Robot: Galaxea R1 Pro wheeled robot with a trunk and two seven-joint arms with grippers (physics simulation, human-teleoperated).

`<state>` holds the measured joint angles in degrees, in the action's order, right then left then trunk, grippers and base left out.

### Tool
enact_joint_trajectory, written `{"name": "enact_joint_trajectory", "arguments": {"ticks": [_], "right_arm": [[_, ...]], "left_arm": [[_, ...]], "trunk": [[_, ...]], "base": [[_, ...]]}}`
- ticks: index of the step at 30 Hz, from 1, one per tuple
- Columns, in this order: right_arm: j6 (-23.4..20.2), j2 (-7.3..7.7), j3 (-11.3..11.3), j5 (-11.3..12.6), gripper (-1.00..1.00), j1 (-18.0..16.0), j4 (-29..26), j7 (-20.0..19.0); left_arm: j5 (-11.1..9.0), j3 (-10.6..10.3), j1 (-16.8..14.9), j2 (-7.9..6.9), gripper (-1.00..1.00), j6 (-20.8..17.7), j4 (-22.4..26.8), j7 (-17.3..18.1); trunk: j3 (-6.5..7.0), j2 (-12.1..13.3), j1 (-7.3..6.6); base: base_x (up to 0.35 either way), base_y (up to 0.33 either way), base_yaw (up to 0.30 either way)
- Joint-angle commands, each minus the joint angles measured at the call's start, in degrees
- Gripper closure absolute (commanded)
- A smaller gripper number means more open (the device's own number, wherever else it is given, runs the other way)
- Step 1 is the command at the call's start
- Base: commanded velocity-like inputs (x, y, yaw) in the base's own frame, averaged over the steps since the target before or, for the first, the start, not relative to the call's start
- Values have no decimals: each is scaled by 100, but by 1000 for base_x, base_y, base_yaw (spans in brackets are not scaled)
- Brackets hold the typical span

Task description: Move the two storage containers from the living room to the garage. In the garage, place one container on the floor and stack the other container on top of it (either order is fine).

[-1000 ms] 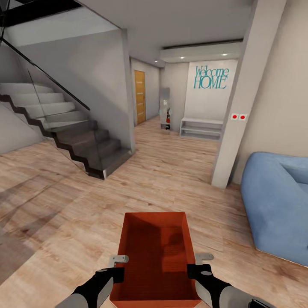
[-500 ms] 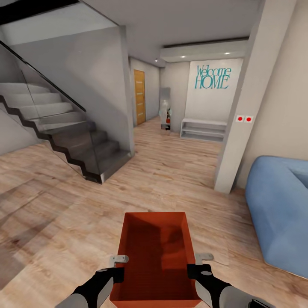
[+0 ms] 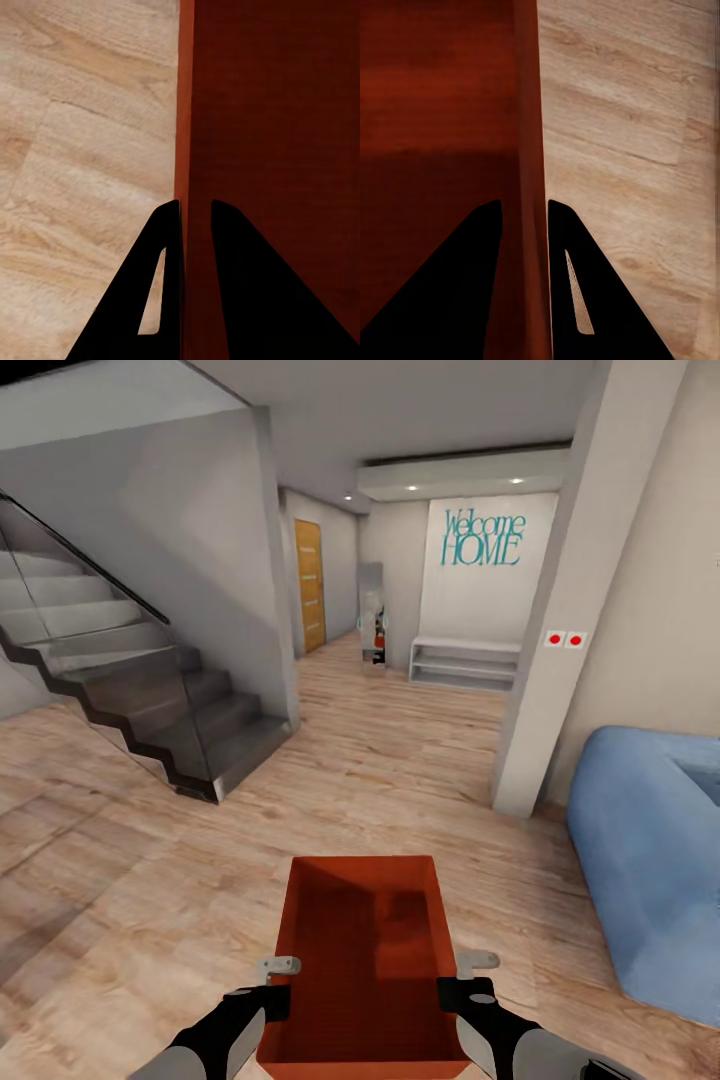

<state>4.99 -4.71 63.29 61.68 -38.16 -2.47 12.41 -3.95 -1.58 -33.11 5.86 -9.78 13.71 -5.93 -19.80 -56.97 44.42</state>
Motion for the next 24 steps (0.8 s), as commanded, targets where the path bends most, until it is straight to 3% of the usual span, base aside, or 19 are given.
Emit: {"name": "enact_joint_trajectory", "arguments": {"ticks": [1, 7, 24], "right_arm": [[1, 5, 149, 99, 100, -2, 36, 16], [-2, 5, 152, 99, 100, 1, 36, 16], [15, 36, 149, 107, 100, 1, 41, 16]], "left_arm": [[-98, -88, -3, -6, 100, -33, 35, -55], [-98, -88, -3, -6, 100, -33, 35, -54], [-98, -88, -3, -6, 100, -33, 35, -56]], "trunk": [[-12, -4, 4], [-36, -4, 4], [-40, -4, 4]], "base": [[323, 0, -217], [323, 0, -155], [323, 0, -7]]}}
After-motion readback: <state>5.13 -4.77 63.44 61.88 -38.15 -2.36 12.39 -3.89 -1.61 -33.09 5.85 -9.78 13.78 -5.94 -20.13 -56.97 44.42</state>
